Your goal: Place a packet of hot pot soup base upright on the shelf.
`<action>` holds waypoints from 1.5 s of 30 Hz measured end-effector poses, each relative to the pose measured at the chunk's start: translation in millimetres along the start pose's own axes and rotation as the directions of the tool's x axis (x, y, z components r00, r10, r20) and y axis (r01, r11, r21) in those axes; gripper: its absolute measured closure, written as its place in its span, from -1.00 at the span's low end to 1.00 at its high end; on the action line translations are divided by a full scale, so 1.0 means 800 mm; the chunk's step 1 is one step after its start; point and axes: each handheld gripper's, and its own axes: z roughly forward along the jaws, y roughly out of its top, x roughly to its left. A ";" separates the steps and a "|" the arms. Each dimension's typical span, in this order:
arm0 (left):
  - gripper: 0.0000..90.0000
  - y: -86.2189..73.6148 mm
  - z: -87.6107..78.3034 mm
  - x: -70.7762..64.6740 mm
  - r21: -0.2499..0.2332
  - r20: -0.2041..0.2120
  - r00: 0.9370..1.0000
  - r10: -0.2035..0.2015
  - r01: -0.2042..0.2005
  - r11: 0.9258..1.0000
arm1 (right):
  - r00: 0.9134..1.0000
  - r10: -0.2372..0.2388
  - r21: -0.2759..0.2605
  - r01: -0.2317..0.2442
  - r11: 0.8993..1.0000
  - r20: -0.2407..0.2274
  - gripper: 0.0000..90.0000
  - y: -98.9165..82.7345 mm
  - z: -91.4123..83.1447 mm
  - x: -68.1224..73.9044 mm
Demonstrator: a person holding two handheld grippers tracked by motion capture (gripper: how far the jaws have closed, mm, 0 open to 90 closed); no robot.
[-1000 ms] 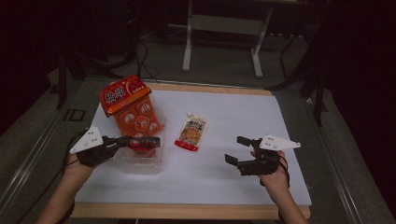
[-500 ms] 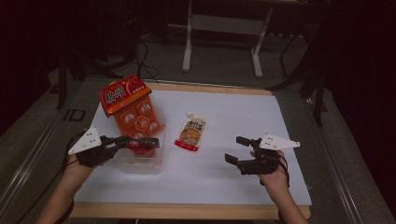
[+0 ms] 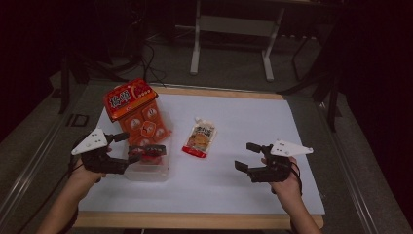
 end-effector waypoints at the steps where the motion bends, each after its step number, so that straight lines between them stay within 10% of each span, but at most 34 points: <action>1: -0.73 0.002 -0.001 -0.001 -0.012 0.000 1.000 -0.008 0.008 1.000 | 1.000 0.002 0.001 -0.002 1.000 0.000 -0.61 0.000 0.000 0.000; 24: -0.83 0.023 0.025 -0.080 -0.072 0.151 0.987 0.052 -0.042 0.997 | 1.000 0.006 0.005 -0.006 1.000 -0.001 -0.61 -0.001 -0.001 0.001; 45: -0.83 -0.009 0.059 -0.136 -0.086 0.178 0.983 0.036 -0.021 0.996 | 1.000 -0.013 -0.007 0.013 1.000 0.008 -0.49 -0.006 -0.002 -0.005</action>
